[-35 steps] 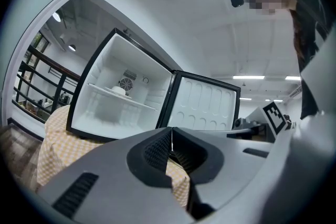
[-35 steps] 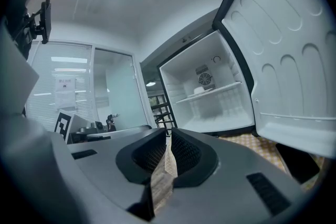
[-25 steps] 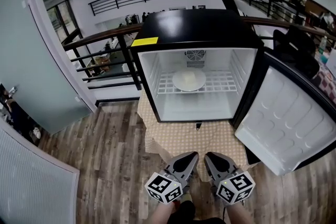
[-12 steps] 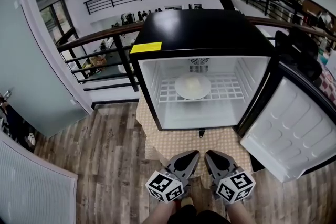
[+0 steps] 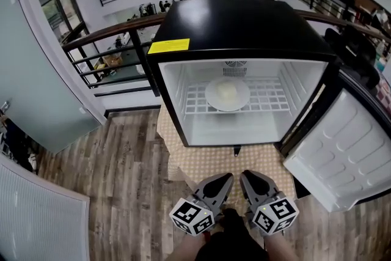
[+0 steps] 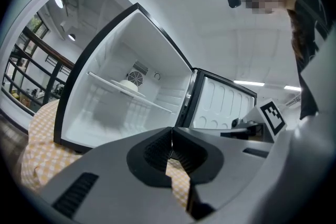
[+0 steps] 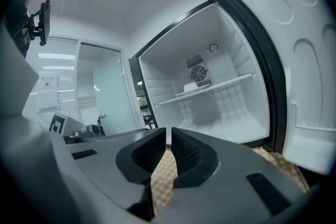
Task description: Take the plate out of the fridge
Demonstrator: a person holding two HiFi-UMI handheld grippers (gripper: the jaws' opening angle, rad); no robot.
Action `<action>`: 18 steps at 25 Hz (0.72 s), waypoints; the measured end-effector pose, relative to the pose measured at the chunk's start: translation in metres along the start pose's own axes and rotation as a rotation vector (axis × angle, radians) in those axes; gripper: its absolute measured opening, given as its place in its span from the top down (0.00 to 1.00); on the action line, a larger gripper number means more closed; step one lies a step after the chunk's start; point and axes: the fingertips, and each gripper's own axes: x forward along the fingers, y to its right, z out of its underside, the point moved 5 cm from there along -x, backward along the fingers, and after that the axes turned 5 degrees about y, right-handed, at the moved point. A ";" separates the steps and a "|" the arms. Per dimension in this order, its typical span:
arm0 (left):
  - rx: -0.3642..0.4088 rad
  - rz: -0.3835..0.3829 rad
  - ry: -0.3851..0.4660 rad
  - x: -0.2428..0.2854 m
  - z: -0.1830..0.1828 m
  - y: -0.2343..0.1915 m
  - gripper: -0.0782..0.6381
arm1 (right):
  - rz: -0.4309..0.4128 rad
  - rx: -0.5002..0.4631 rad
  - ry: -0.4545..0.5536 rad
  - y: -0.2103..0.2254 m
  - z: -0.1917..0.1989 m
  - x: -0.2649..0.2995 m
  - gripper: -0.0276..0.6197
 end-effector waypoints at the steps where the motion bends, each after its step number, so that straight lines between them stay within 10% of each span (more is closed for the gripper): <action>1: -0.004 -0.002 0.000 0.001 0.001 -0.002 0.88 | 0.000 0.003 -0.002 0.001 0.000 0.002 0.88; 18: 0.013 -0.024 0.007 0.048 -0.019 -0.050 0.88 | -0.032 0.045 0.022 0.035 -0.022 0.067 0.88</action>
